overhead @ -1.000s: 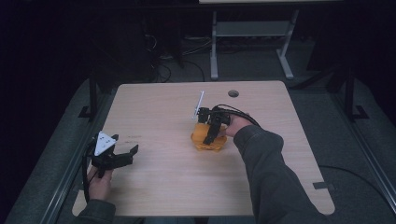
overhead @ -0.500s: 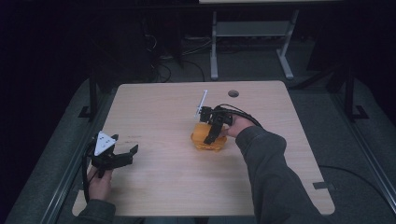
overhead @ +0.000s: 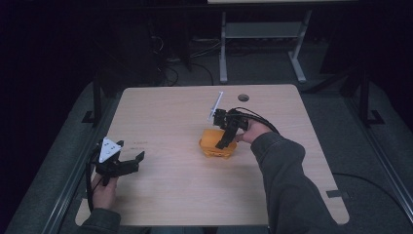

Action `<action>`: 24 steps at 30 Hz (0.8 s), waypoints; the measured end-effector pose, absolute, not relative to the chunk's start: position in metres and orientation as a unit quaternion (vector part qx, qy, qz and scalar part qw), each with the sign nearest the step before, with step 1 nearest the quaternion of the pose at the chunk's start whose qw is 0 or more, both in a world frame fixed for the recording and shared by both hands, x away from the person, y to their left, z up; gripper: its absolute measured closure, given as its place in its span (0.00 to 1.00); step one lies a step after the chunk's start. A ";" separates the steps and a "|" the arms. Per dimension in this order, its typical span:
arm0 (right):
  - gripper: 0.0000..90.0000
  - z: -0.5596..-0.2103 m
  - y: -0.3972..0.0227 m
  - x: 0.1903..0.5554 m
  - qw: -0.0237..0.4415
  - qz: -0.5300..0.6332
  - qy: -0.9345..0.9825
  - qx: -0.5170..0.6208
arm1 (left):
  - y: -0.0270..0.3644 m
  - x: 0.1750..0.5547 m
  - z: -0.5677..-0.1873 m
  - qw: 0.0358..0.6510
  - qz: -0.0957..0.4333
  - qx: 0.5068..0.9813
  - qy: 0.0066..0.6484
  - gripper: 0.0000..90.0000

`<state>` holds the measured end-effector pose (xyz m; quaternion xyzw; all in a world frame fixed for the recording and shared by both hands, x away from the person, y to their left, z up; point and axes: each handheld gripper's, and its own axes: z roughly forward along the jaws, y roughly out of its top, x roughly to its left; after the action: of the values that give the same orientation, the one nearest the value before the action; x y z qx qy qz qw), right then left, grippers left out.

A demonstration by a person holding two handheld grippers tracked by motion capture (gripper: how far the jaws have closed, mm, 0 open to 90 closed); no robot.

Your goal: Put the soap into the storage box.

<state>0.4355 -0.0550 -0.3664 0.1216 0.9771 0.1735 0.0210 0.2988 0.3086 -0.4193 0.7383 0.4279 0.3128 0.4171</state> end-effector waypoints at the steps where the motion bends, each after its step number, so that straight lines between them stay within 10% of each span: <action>1: 0.19 -0.366 -0.056 0.435 0.022 0.175 0.977 0.123 | 0.309 0.299 -0.419 0.417 0.313 0.738 0.428 0.15; 24: 0.19 -0.352 -0.087 0.425 0.035 0.200 0.968 0.146 | 0.309 0.299 -0.420 0.416 0.312 0.739 0.427 0.15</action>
<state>0.4246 -0.0870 -0.3519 0.1464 0.9681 0.2001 0.0355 0.2991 0.3089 -0.4196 0.7395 0.4273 0.3123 0.4160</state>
